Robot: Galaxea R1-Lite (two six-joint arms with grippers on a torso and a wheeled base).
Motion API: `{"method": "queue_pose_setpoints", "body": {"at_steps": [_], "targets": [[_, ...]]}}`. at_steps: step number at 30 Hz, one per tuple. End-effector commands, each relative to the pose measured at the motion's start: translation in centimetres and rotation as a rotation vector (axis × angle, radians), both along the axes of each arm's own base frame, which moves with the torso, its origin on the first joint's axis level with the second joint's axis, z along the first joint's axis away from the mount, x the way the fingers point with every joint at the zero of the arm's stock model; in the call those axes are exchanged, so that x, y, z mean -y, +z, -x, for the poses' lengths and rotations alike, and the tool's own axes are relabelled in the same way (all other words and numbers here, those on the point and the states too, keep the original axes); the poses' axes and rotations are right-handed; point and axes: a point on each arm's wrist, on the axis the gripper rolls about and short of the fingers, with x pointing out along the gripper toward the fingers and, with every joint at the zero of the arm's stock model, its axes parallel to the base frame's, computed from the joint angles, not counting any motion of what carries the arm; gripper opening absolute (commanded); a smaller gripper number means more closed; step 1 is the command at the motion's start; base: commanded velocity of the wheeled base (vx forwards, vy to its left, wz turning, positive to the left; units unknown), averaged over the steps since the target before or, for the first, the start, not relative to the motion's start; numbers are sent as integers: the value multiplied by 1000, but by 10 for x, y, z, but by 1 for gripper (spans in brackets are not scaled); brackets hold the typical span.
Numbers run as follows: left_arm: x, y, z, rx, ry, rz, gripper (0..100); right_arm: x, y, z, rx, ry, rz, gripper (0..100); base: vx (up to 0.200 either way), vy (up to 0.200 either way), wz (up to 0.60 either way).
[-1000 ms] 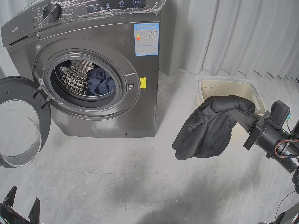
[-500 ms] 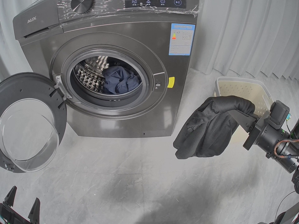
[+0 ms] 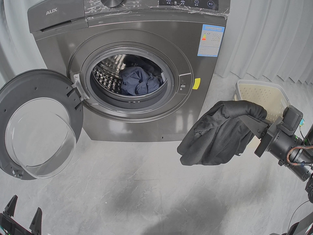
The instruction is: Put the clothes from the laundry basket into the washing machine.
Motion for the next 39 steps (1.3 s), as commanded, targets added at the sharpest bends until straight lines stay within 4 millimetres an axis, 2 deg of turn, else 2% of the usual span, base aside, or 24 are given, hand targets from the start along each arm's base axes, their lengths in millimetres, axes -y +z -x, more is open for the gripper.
{"method": "queue_pose_setpoints", "body": {"at_steps": [1, 20, 25, 31, 32, 34, 39], "targets": [[0, -5, 0, -5, 0, 0, 100, 0, -1, 0, -3, 3, 2, 0, 0, 0, 0], [0, -5, 0, -5, 0, 0, 100, -1, -1, -2, -6, -1, 2, 0, 0, 189, 0], [0, -5, 0, -5, 2, -4, 100, -4, 0, -3, -10, 8, -8, 0, 0, 0, 0], [0, -5, 0, -4, 5, -17, 100, -16, 8, -5, 2, 46, -37, 0, 0, 0, 0], [0, -5, 0, -4, 0, -17, 100, -26, 12, -15, 8, 53, -41, 0, 0, 0, 0], [0, -5, 0, -5, 2, -20, 100, -36, 15, -20, 16, 74, -48, 0, 0, 0, 0], [0, -5, 0, -2, 2, -20, 100, -53, 7, -26, -12, 110, -31, 0, 0, 0, 0]]}}
